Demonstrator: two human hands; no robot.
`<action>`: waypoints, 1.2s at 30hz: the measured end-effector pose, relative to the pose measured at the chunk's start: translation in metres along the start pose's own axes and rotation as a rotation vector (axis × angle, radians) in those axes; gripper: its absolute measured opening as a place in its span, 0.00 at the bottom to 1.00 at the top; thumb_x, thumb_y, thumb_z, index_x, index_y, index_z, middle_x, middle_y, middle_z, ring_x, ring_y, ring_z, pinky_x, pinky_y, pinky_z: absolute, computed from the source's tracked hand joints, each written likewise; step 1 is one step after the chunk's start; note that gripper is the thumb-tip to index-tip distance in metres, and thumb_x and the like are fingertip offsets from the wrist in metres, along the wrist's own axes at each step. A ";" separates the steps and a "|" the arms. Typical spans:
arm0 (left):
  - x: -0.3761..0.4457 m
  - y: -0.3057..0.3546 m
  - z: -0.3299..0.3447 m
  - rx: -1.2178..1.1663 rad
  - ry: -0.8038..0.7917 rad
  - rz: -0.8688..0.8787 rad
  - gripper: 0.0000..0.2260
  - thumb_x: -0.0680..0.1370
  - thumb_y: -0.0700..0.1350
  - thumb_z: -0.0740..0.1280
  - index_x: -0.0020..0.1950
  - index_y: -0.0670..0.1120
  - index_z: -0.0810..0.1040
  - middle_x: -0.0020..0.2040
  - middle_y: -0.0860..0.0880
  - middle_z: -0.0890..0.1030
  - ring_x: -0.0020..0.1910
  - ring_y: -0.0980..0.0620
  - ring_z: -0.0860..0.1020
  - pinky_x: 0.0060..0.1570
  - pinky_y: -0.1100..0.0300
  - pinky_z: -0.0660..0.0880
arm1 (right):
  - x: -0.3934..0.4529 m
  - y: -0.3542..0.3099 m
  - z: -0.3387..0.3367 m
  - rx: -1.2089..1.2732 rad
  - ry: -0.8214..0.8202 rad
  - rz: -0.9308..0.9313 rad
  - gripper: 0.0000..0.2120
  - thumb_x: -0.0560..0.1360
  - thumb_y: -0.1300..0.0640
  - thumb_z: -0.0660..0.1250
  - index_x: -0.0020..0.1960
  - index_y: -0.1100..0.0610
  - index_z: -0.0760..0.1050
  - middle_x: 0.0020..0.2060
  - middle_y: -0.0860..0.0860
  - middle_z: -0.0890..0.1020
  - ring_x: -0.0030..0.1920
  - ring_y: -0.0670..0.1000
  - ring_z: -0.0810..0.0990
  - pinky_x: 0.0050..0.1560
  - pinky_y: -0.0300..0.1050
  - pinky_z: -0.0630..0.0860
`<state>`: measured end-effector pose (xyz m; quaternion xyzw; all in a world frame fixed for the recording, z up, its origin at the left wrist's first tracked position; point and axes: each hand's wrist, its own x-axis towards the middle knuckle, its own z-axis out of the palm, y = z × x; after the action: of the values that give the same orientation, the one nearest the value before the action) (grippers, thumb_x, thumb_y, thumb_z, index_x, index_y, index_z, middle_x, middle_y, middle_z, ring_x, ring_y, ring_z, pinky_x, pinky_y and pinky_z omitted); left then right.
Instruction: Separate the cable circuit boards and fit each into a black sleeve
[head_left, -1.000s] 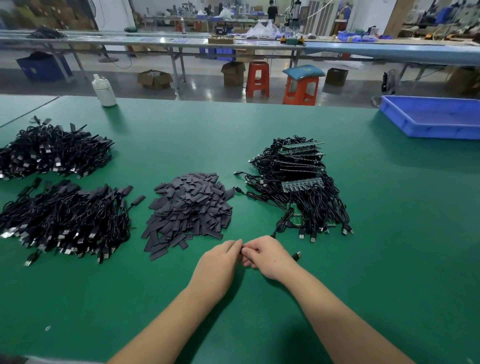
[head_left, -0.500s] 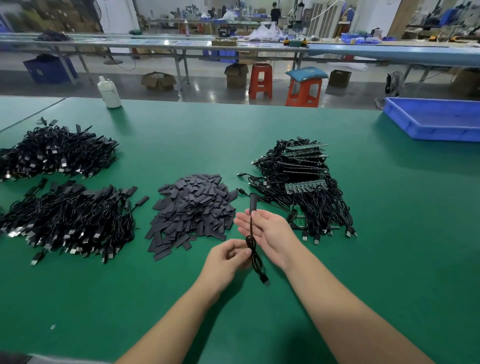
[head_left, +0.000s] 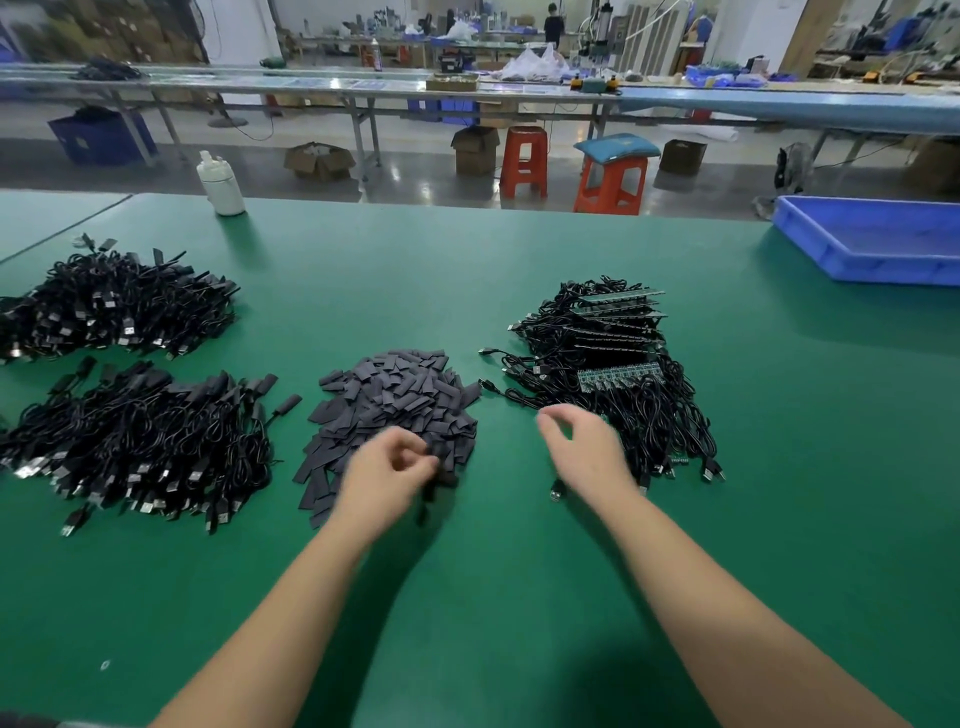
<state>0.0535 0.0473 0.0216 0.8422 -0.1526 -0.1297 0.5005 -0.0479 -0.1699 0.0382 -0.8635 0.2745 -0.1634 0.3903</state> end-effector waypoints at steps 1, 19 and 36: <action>0.010 -0.003 -0.019 0.198 0.130 0.057 0.05 0.75 0.44 0.73 0.49 0.49 0.79 0.41 0.53 0.82 0.38 0.54 0.80 0.40 0.61 0.77 | 0.007 0.012 -0.011 -0.191 0.063 -0.069 0.13 0.81 0.50 0.63 0.62 0.52 0.80 0.61 0.48 0.80 0.59 0.49 0.77 0.61 0.47 0.72; 0.080 -0.107 -0.139 1.148 0.296 0.216 0.18 0.76 0.39 0.67 0.65 0.45 0.79 0.63 0.40 0.78 0.63 0.37 0.73 0.59 0.42 0.75 | 0.030 0.080 -0.053 -0.505 0.085 0.077 0.12 0.81 0.56 0.61 0.55 0.58 0.82 0.55 0.55 0.80 0.45 0.52 0.78 0.48 0.47 0.75; 0.082 -0.044 -0.070 1.247 0.159 0.229 0.13 0.72 0.40 0.63 0.53 0.47 0.83 0.56 0.46 0.83 0.61 0.43 0.75 0.62 0.48 0.72 | -0.010 0.079 -0.065 -0.394 -0.251 0.375 0.10 0.78 0.50 0.66 0.45 0.54 0.69 0.32 0.49 0.78 0.29 0.53 0.82 0.33 0.43 0.77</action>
<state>0.1608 0.0923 0.0097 0.9607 -0.2508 0.1008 -0.0631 -0.1154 -0.2449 0.0194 -0.8702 0.4053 0.0763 0.2694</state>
